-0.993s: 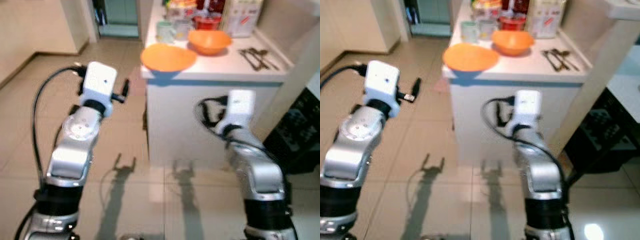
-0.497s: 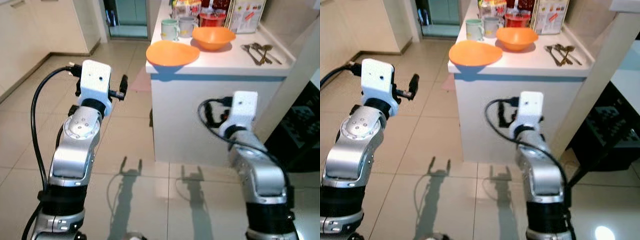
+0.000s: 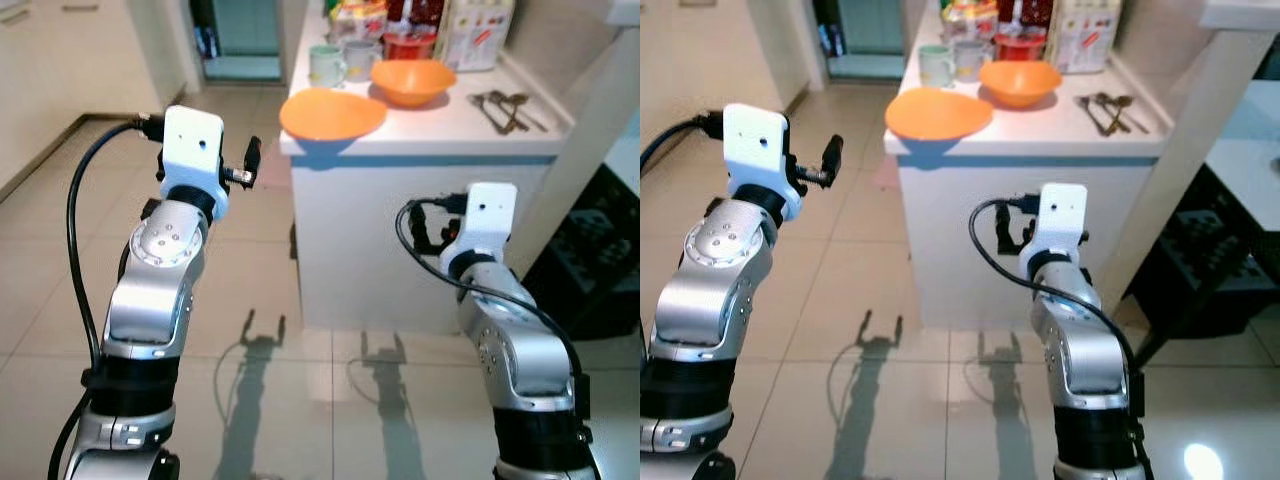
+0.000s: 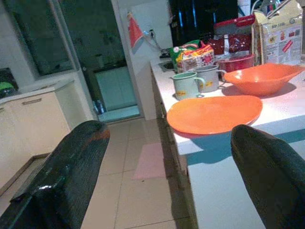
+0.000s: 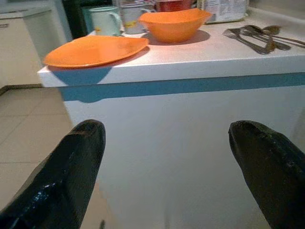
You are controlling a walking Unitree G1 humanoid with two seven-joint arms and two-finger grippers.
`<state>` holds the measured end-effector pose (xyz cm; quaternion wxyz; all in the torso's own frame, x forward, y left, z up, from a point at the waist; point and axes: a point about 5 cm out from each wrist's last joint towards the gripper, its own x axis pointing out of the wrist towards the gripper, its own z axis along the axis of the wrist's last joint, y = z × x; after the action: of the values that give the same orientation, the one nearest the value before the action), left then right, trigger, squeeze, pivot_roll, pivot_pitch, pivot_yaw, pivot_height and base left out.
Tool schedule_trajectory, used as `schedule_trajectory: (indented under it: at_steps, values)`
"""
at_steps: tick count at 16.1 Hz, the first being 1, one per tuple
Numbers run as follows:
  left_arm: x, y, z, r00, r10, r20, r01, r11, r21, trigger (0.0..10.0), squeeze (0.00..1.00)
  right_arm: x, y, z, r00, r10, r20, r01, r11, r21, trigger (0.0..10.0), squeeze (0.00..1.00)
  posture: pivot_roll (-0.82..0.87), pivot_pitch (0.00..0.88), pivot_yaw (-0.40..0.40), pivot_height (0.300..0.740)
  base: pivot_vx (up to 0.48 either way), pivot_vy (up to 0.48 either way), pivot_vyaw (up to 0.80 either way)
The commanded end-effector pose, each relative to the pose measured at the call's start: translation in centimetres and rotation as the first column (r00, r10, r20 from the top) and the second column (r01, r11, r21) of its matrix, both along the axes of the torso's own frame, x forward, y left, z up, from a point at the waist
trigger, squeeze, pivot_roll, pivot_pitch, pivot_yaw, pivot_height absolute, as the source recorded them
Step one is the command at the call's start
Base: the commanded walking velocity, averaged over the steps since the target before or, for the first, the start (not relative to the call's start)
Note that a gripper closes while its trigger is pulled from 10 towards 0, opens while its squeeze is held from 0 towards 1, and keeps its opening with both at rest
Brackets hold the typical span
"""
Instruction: Setting the table
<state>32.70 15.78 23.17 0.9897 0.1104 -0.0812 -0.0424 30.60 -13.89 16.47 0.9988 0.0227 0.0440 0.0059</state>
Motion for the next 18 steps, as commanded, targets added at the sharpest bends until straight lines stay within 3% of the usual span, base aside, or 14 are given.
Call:
schedule_trajectory:
  at_steps: [1, 6, 9, 12, 18]
  values:
    - [0.0, 0.2, 0.2, 1.000, 0.008, 0.012, -0.008, 1.000, -0.008, 10.0, 0.00, 0.2, -0.1, 0.4, 1.000, -0.001, 0.013, 0.001, 1.000, 0.001, 10.0, 0.00, 0.11, 0.000, 0.033, 0.740, 0.304, 0.000, 0.00]
    - [-0.1, -0.1, -0.1, 1.000, -0.015, 0.005, 0.015, 1.000, 0.001, 10.0, 0.00, 0.2, 0.0, 0.3, 1.000, 0.026, 0.013, -0.026, 0.998, -0.057, 10.0, 0.00, 0.11, 0.000, 0.028, 0.740, 0.328, 0.000, 0.10]
    - [-0.3, -0.5, 0.0, 0.999, -0.037, 0.008, 0.037, 0.999, 0.007, 10.0, 0.00, 0.3, -0.6, 0.3, 1.000, -0.017, 0.008, 0.018, 0.999, -0.041, 10.0, 0.00, 0.10, 0.000, 0.025, 0.740, 0.330, 0.000, 0.70]
    - [-0.4, -0.7, -0.4, 0.999, -0.045, -0.006, 0.045, 0.999, 0.013, 10.0, 0.00, 0.2, -1.1, 0.5, 1.000, -0.022, 0.011, 0.022, 0.999, -0.023, 10.0, 0.00, 0.09, 0.000, 0.028, 0.740, 0.334, 0.000, 0.00]
    - [-0.8, -0.7, -1.2, 0.998, -0.044, -0.034, 0.044, 0.999, 0.003, 10.0, 0.00, 0.0, 0.0, 0.5, 0.999, 0.045, 0.018, -0.044, 0.998, -0.042, 10.0, 0.00, 0.09, 0.000, 0.016, 0.740, 0.333, 0.000, 0.00]
